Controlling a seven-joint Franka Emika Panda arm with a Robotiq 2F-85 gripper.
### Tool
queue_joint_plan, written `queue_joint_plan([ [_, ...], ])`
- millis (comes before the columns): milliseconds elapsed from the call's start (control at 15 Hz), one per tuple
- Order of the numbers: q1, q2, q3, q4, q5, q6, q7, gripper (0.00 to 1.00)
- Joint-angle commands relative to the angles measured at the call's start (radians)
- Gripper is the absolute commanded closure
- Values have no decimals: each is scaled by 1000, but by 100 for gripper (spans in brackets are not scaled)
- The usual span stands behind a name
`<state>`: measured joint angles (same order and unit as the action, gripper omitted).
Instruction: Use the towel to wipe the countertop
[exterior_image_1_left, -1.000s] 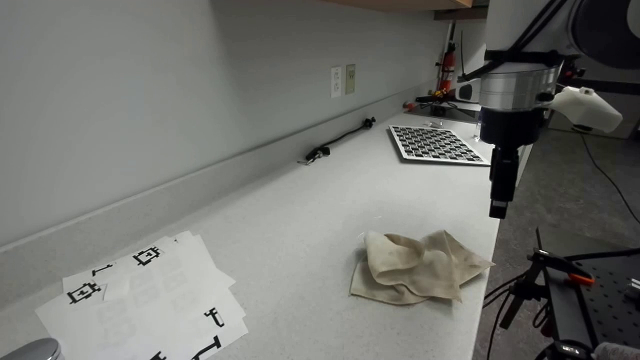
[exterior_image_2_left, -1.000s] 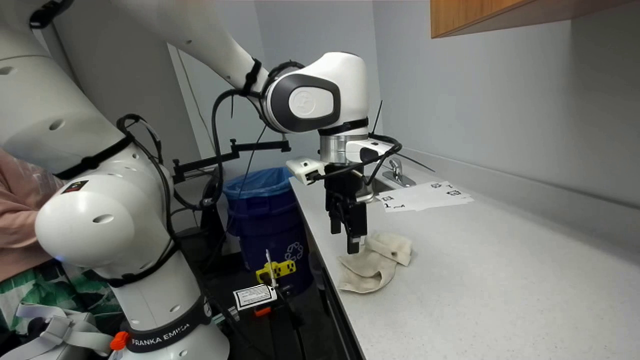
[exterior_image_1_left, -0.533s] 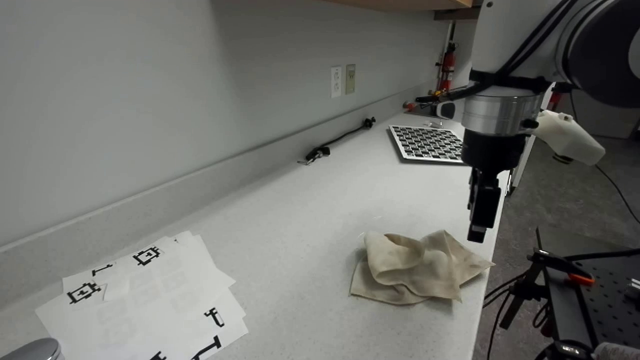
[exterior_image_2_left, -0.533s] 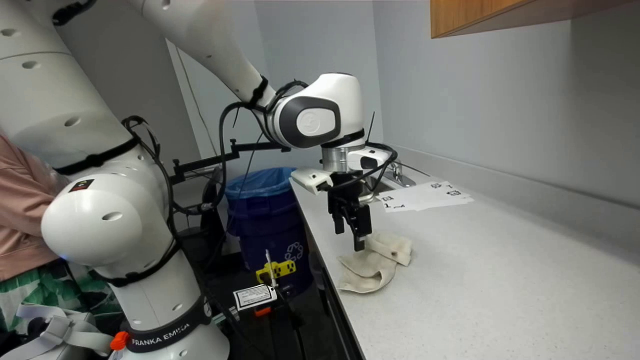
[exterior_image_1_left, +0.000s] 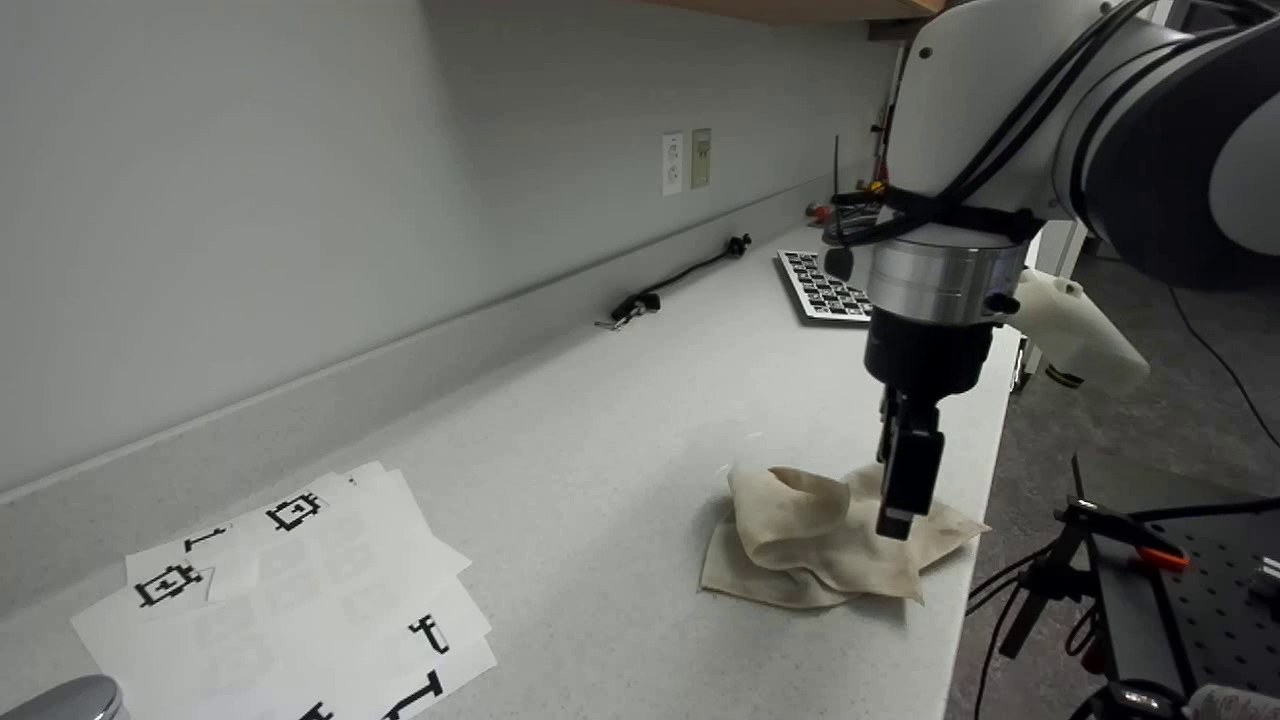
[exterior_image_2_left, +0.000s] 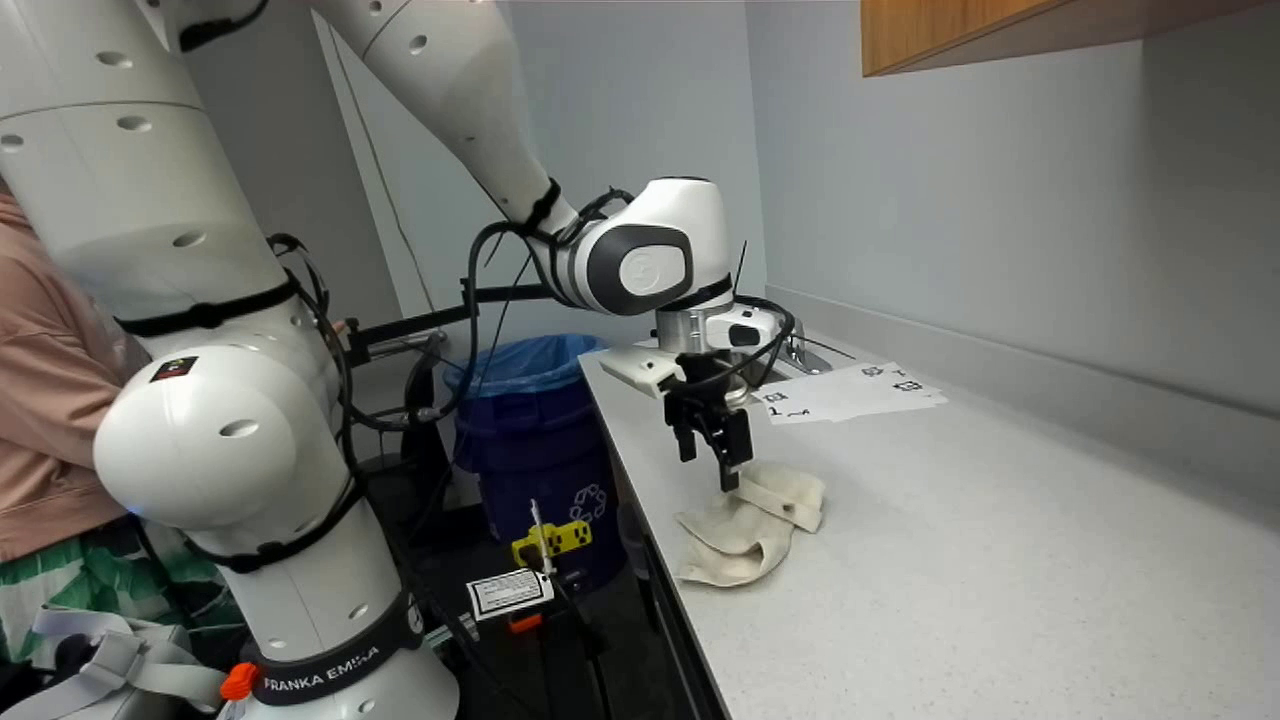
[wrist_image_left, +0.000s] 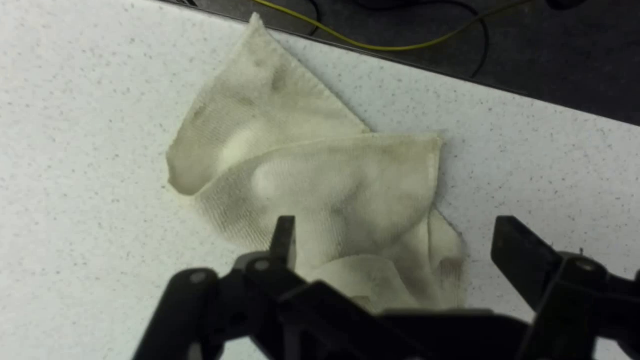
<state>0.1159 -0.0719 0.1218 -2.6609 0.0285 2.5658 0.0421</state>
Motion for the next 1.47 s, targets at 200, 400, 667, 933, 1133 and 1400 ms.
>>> queue_joint_plan([
  [200, 1, 37, -1, 29, 0, 3, 0, 0],
  [400, 1, 37, -1, 30, 0, 3, 0, 0],
  [667, -1, 49, -3, 34, -14, 10, -6, 0],
  [933, -1, 58, -3, 41, -17, 16, -9, 0],
  [1133, -5, 79, -6, 46, -21, 49, 13, 0],
  [1400, -2, 67, -7, 39, -3, 31, 4, 0],
])
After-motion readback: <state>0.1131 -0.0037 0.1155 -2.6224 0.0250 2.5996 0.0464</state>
